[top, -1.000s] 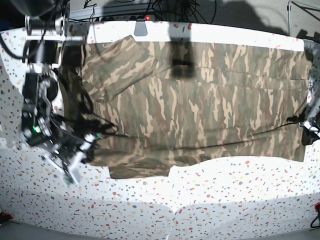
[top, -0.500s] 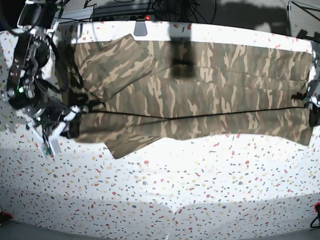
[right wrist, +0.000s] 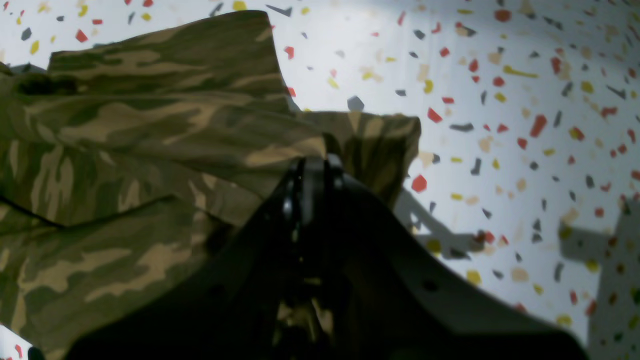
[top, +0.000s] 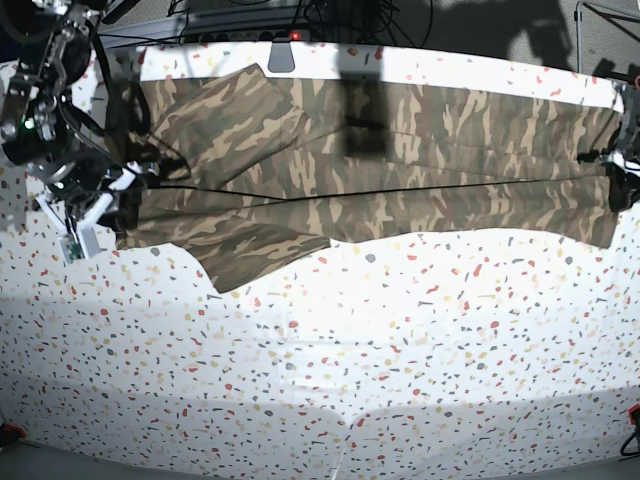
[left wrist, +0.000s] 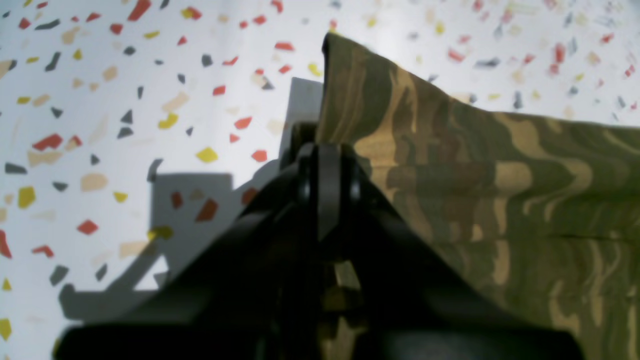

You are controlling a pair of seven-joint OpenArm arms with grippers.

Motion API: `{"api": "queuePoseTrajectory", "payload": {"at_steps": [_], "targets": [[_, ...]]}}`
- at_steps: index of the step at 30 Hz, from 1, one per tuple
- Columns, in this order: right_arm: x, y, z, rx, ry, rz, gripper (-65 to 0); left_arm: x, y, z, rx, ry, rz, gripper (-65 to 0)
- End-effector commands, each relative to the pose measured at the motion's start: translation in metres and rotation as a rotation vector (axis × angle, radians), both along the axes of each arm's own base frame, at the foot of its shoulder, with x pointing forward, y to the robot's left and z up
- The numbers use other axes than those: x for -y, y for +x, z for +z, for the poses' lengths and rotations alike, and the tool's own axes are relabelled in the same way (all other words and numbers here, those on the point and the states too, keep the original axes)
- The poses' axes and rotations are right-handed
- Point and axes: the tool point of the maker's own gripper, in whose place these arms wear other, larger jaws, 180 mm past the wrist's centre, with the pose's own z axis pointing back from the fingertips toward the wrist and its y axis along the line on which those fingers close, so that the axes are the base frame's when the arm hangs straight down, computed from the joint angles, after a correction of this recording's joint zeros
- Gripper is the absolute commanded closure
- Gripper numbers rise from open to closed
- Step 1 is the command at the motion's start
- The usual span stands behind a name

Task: Fold the T-shirt properly
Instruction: 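Lift the hem and fold it over toward the collar with both grippers, then release the hem and lower the right gripper to the folded edge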

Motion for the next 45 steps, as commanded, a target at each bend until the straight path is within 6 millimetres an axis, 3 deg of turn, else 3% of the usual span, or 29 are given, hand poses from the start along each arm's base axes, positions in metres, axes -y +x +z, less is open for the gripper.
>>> {"api": "queuePoseTrajectory", "payload": {"at_steps": [1,15,24,28,31,33,37,45], "targets": [[0.006,0.003,0.014,0.045,-0.026,-0.001,0.0,-0.008,0.009,0.017,0.047,0.029,0.004,0.0],[-0.002,-0.033,-0.003,-0.023,0.001,0.02,0.0,-0.005,-0.002,0.006,0.014,0.044,-0.011,0.0],[-0.003,-0.039,-0.007,-0.03,0.006,0.021,0.0,-0.007,-0.005,0.001,-0.016,0.105,-0.035,0.0],[-0.003,-0.038,-0.006,-0.024,0.007,0.022,0.0,-0.007,-0.005,0.001,-0.017,0.109,-0.035,-27.3],[-0.005,-0.037,-0.004,-0.016,0.021,0.025,0.0,-0.008,-0.005,0.001,-0.016,0.109,-0.035,-34.4],[-0.011,-0.034,0.0,0.003,0.061,0.035,-3.4,-0.007,-0.004,0.002,-0.012,0.109,-0.036,-34.4],[-0.025,-0.016,0.02,0.07,0.155,0.062,-24.3,-0.003,0.0,0.009,0.009,0.113,-0.05,-34.4],[-0.026,0.026,0.03,0.083,0.211,0.066,-25.5,0.02,0.018,0.043,0.1,0.137,-0.116,-34.4]]}}
